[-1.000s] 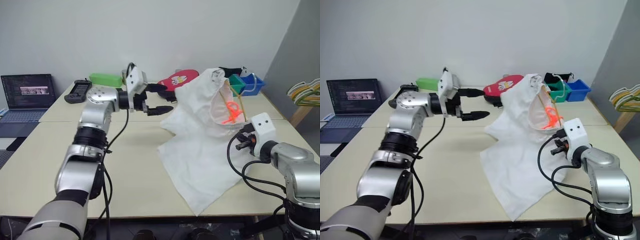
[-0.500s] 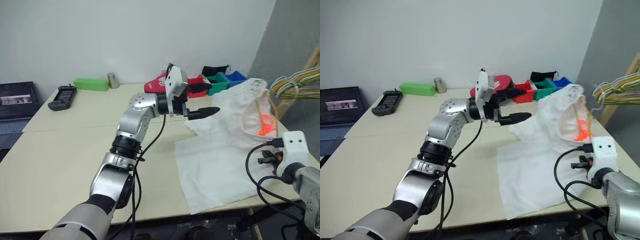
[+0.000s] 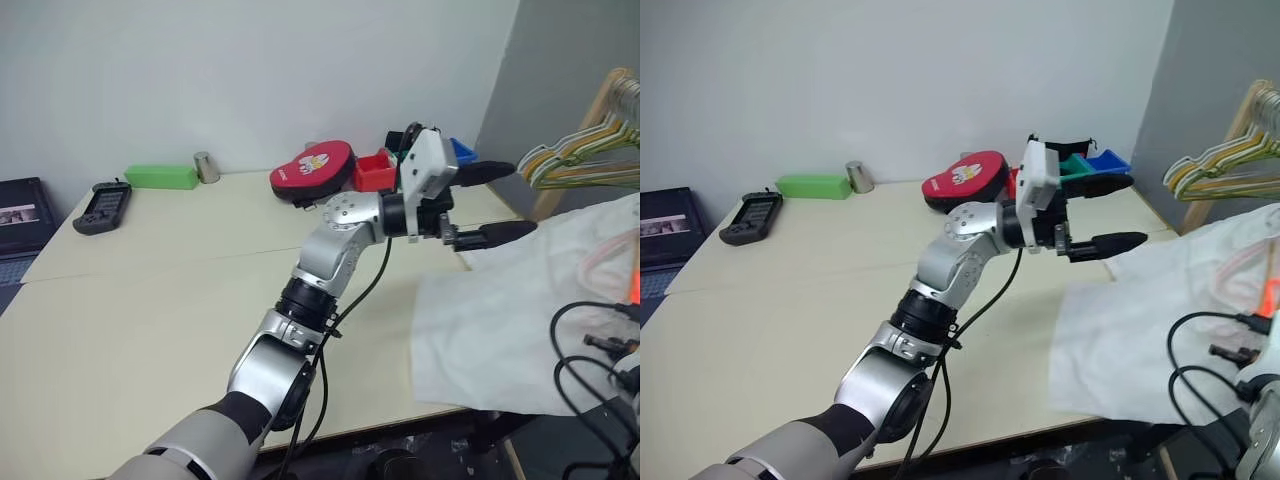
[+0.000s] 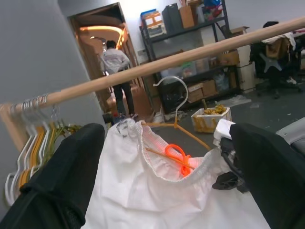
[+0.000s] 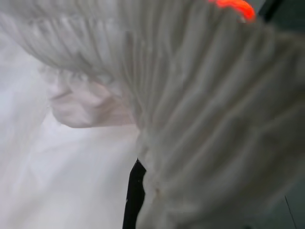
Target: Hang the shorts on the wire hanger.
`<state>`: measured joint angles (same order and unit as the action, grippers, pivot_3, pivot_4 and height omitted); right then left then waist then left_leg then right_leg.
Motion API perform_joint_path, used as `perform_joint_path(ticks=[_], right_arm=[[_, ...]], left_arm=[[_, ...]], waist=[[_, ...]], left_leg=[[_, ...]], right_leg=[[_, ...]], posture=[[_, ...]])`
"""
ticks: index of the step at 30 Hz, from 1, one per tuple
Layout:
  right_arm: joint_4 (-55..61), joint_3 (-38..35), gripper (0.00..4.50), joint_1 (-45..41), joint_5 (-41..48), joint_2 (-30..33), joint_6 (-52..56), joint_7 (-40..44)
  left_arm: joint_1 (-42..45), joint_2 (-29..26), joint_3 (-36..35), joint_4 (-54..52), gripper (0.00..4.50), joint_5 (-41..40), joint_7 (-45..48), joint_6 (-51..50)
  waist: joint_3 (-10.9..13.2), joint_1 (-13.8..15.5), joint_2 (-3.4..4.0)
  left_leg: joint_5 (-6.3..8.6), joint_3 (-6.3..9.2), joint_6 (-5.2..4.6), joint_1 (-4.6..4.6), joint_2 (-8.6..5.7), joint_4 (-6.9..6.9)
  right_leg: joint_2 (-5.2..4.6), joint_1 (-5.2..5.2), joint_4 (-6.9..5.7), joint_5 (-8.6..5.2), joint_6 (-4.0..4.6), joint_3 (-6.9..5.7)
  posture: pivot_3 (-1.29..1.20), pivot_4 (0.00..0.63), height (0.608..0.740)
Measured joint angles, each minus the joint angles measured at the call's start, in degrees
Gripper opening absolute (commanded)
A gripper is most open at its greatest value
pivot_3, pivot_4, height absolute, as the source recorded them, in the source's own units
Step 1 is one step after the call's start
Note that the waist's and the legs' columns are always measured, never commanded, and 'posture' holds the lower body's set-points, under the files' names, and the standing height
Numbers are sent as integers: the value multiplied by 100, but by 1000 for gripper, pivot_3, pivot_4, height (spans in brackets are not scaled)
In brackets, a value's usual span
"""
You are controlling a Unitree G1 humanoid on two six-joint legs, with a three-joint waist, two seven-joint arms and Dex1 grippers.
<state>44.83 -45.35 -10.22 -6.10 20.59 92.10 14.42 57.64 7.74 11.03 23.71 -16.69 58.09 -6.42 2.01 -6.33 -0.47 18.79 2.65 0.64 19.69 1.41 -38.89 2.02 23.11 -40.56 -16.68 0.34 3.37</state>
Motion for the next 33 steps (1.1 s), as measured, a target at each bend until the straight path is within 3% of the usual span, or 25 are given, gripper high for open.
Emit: perform_joint_path(ticks=[7,15,27,33], right_arm=[[-1406,-312,0,-889,-166,818,-270,-417],[-2216,-483,0,-1350,-160,1197,-645,-589],[-3495,-1665,0,-2413,-146,1361,-1008,-1186],[-3478,-1977,0,-2814,-143,1191,-661,-1382]], left_arm=[[291,70,90,621,4486,117,-569,471],[487,89,120,782,4486,41,-828,695],[743,110,153,993,4486,-51,-995,816],[791,113,199,994,4486,-57,-1014,816]], waist=[[-13,-27,28],[-13,-23,34],[-8,-16,55],[-8,-12,68]], left_leg=[[2,5,-3,-12,-9,14],[2,1,-2,-12,-11,16],[2,-30,-2,-16,-12,20],[2,-34,-2,-18,-12,23]], right_leg=[[9,1,7,-2,-3,32],[10,1,15,-2,-6,43],[10,2,23,0,-12,71],[11,3,25,0,-16,76]], posture=[[-139,0,740],[-132,0,740],[-118,0,740],[-110,0,740]])
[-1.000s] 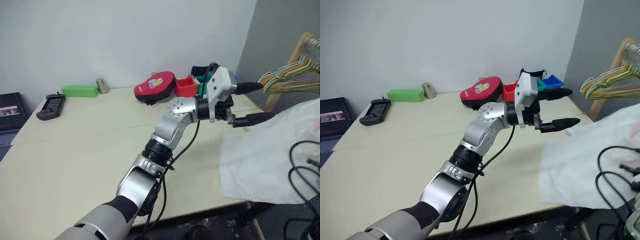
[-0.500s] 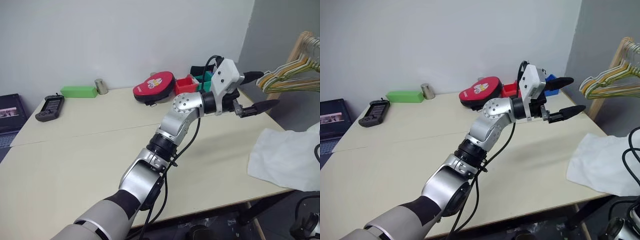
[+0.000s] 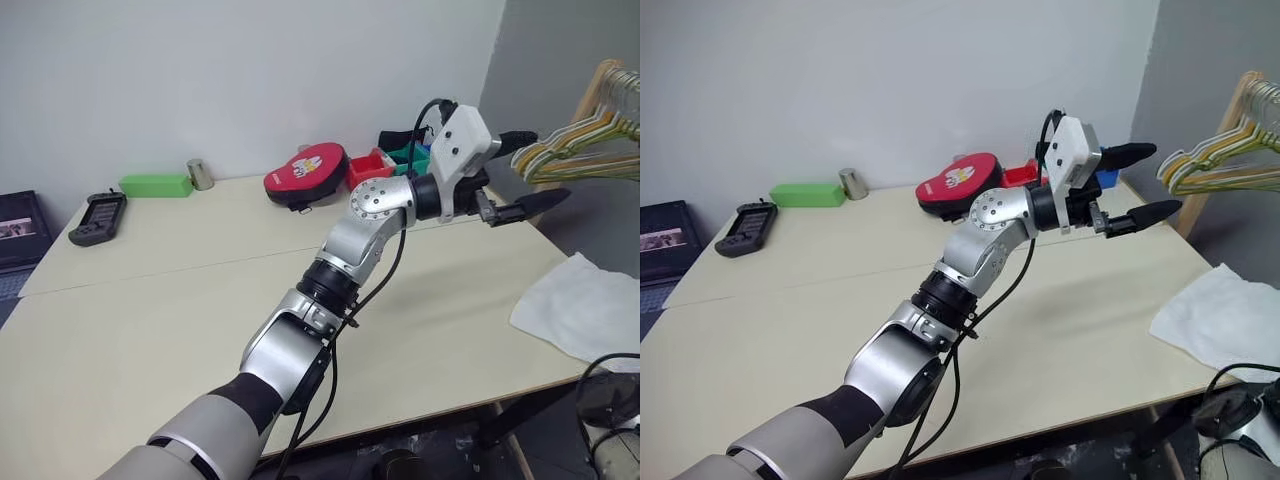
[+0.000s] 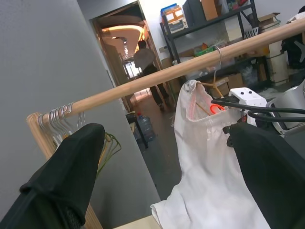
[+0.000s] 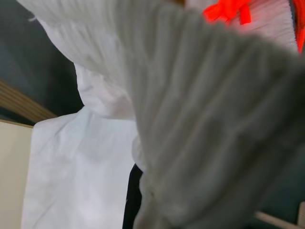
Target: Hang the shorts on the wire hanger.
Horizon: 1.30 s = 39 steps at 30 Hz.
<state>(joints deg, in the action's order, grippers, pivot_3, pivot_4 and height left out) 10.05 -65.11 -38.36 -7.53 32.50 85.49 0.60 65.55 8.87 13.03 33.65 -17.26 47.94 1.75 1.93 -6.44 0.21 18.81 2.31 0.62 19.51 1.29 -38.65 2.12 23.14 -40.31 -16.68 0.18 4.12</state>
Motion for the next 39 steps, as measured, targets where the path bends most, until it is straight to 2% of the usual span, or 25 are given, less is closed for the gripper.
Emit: perform_joint_path(ticks=[5,6,7,9,11,16,19,24,30,39], right_arm=[[235,-106,0,-143,-21,-197,163,-133],[235,-106,518,-142,-22,-196,162,-173],[235,-107,609,-137,-23,-196,160,-188],[214,-125,1167,-90,-26,-191,142,-220],[209,-130,1460,-78,-26,-185,136,-229],[395,121,2691,260,-29,-178,26,-236],[1093,578,3393,595,-99,-276,21,-344],[1966,1116,4340,652,-272,-596,239,-513],[2953,1886,4423,503,-668,-713,659,-846],[4074,3307,4423,217,-1543,-1425,660,-1445]], left_arm=[[3,0,8,-1,4486,-35,-42,0],[3,0,8,-1,4500,-36,-71,-1],[3,0,8,-1,4500,-37,-85,0],[3,0,8,-1,4500,-37,-103,0],[3,0,8,-1,4500,-37,-103,0],[3,0,10,-2,4500,-37,-104,0],[3,-1,8,-3,4500,-38,-104,0],[3,-1,10,-8,4500,-49,-105,0],[2,-2,8,-60,4500,-67,-105,0],[-152,-43,-9,-289,4500,-65,-122,-103]], waist=[[-1,11,2],[-3,15,4],[-3,20,4],[-3,30,5],[-3,31,5],[-3,31,6],[-4,24,9],[-4,7,8],[-3,5,9],[0,-34,6]], left_leg=[[0,-1,0,4,1,2],[0,-1,0,7,0,6],[0,-1,0,8,1,7],[0,-10,0,10,0,8],[0,-14,0,9,0,10],[0,-15,0,6,0,20],[-1,-17,1,-1,0,31],[-2,-29,4,-13,0,47],[-2,-44,4,-17,1,56],[-1,-98,5,-52,-3,71]], right_leg=[[0,0,15,3,-7,0],[0,0,25,6,-11,1],[0,0,30,7,-13,2],[-1,0,36,9,-16,10],[-1,0,38,9,-17,14],[-1,0,39,10,-17,16],[0,1,39,9,-18,19],[1,1,40,9,-19,30],[1,4,49,7,-23,42],[7,4,52,9,-46,109]], posture=[[-104,0,740],[-103,0,740],[-103,0,740],[-102,0,740],[-102,0,740],[-95,0,740],[-95,0,740],[-106,0,740],[-108,0,740],[-106,0,740]])
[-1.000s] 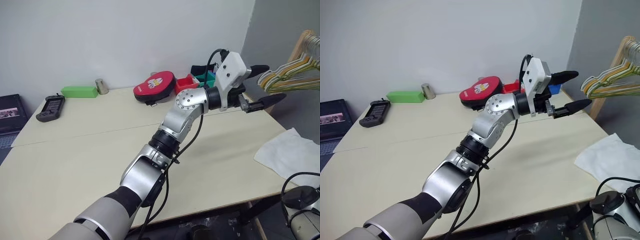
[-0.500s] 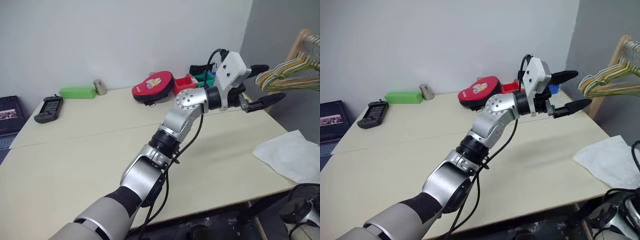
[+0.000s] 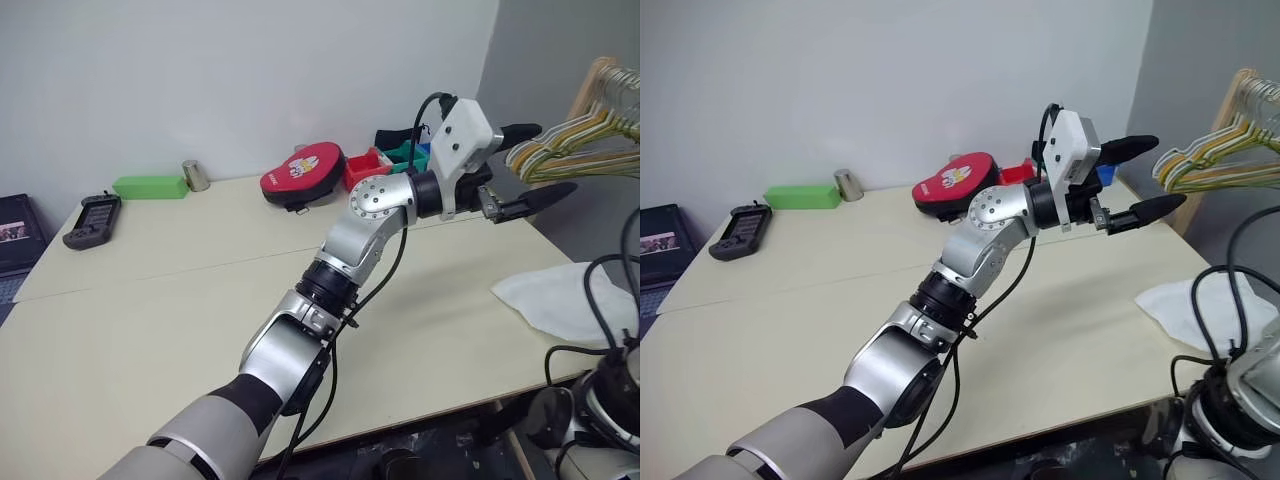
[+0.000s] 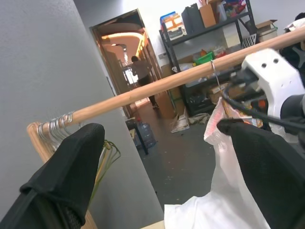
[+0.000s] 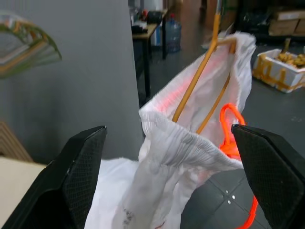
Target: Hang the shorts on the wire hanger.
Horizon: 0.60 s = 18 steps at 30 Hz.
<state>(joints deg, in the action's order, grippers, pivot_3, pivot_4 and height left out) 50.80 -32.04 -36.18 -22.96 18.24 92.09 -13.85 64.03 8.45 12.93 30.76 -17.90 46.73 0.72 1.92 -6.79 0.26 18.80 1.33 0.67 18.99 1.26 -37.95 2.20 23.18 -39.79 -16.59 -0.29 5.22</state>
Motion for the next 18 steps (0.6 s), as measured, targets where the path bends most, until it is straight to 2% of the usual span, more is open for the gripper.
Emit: perform_joint_path(ticks=[5,8,10,14,15,18], right_arm=[[44,1133,4423,-163,78,-349,-1,120],[-326,1407,4423,-139,569,-963,-165,559],[-756,1539,4423,16,902,-1351,-553,846],[-1636,1816,4423,454,1180,-1570,-1606,1003],[-1889,1794,4423,527,1321,-1651,-1990,1086],[-2610,1912,4423,801,1771,-1774,-3040,1518]], left_arm=[[-387,-211,-227,-104,4500,34,-316,-284],[-654,-521,-509,-98,4500,174,-862,-494],[-915,-772,-696,-99,4500,322,-1282,-601],[-1724,-1323,-915,-226,4500,599,-1855,-876],[-2067,-1448,-1001,-444,4500,695,-2086,-1021],[-3112,-1732,-1191,-1027,4500,934,-2727,-1605]], waist=[[6,-77,-14],[4,-125,-14],[12,-111,-26],[23,62,-47],[26,128,-53],[29,315,-79]], left_leg=[[0,2,0,-5,0,1],[1,20,0,-12,5,1],[1,36,-1,-12,9,2],[2,54,4,-8,13,3],[2,62,6,-7,13,4],[7,99,13,-12,10,4]], right_leg=[[8,0,0,2,-5,19],[20,0,-6,3,-6,26],[27,0,-9,4,-5,23],[25,3,-5,6,-2,23],[23,6,-3,22,23,24],[23,6,-7,24,25,19]], posture=[[-72,0,740],[-18,0,740],[30,0,740],[141,0,740],[160,0,740],[246,0,740]])
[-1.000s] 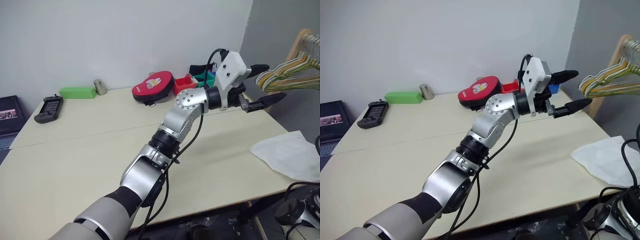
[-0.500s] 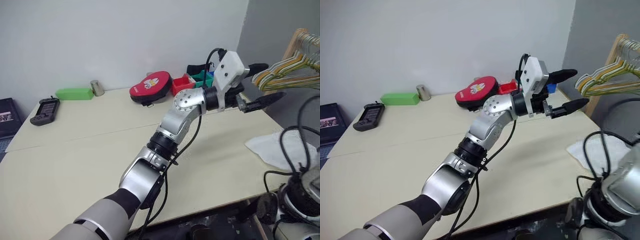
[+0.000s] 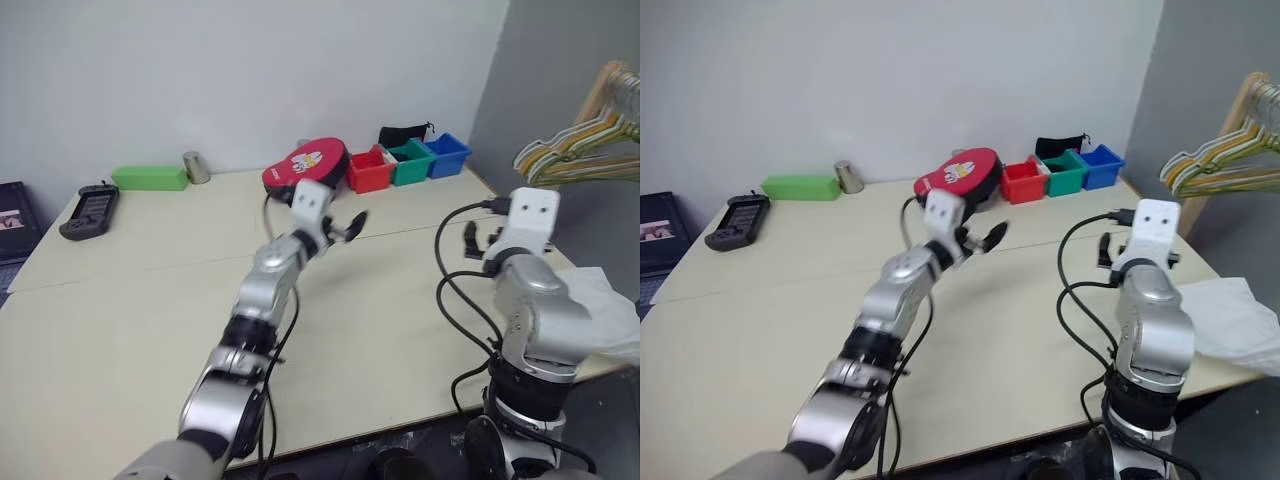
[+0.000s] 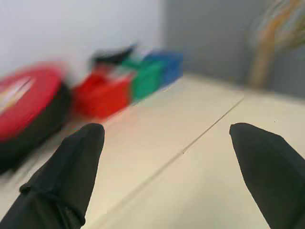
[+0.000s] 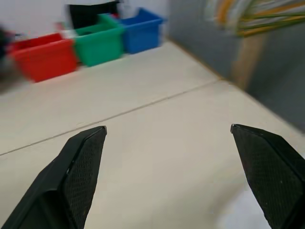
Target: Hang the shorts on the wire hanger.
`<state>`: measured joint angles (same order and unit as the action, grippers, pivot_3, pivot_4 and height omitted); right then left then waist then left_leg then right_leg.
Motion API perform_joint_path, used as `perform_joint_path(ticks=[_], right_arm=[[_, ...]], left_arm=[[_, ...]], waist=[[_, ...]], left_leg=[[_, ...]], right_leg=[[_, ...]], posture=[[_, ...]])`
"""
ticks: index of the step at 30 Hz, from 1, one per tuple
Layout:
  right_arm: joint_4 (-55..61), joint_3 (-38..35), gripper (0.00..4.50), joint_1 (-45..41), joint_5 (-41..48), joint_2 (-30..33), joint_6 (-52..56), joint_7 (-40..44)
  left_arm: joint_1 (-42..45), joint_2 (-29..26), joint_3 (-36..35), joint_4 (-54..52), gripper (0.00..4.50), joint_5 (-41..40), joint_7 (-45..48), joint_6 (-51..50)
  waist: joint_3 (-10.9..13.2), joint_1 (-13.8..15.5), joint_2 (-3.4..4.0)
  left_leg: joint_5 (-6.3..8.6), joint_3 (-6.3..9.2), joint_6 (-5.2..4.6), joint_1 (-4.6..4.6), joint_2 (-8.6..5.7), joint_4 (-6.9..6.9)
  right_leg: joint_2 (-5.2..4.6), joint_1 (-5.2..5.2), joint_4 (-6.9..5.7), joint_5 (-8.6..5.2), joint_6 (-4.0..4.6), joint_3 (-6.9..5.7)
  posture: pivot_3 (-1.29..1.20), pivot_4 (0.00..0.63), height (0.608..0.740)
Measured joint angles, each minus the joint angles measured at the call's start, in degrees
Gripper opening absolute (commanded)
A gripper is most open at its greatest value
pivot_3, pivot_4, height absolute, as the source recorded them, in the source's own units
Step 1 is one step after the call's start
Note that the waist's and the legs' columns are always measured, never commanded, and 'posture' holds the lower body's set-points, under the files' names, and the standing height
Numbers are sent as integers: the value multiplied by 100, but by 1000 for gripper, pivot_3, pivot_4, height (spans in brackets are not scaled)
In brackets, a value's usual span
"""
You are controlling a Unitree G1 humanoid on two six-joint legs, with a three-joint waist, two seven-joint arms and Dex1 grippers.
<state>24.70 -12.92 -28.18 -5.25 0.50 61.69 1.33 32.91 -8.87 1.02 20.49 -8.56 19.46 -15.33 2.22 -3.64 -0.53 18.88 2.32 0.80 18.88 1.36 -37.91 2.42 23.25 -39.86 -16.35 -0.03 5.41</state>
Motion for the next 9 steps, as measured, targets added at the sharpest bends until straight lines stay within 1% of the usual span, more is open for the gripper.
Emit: perform_joint_path(ticks=[3,5,6,9], right_arm=[[-537,294,4423,233,162,-42,-700,158],[-906,473,4423,298,206,-62,-1109,226],[-1053,545,4423,313,213,-67,-1245,235],[-1428,739,4423,424,253,-86,-1660,250]], left_arm=[[-831,-205,-225,-519,4500,34,-274,-453],[-1246,-264,-347,-1082,4500,13,-366,-675],[-1355,-279,-386,-1276,4500,-5,-386,-726],[-1689,-260,-542,-1820,4500,-29,-566,-896]], waist=[[15,371,-30],[13,611,-38],[13,775,-39],[7,1083,-48]], left_leg=[[0,33,2,6,-1,-6],[0,44,4,7,-2,-6],[-4,55,10,9,-7,-6],[-12,75,25,6,-40,-5]], right_leg=[[-7,13,-5,6,10,-33],[-17,13,-5,10,16,-44],[-24,12,-5,10,16,-55],[-42,1,-4,11,19,-69]], posture=[[312,0,740],[357,0,740],[367,0,740],[391,0,740]])
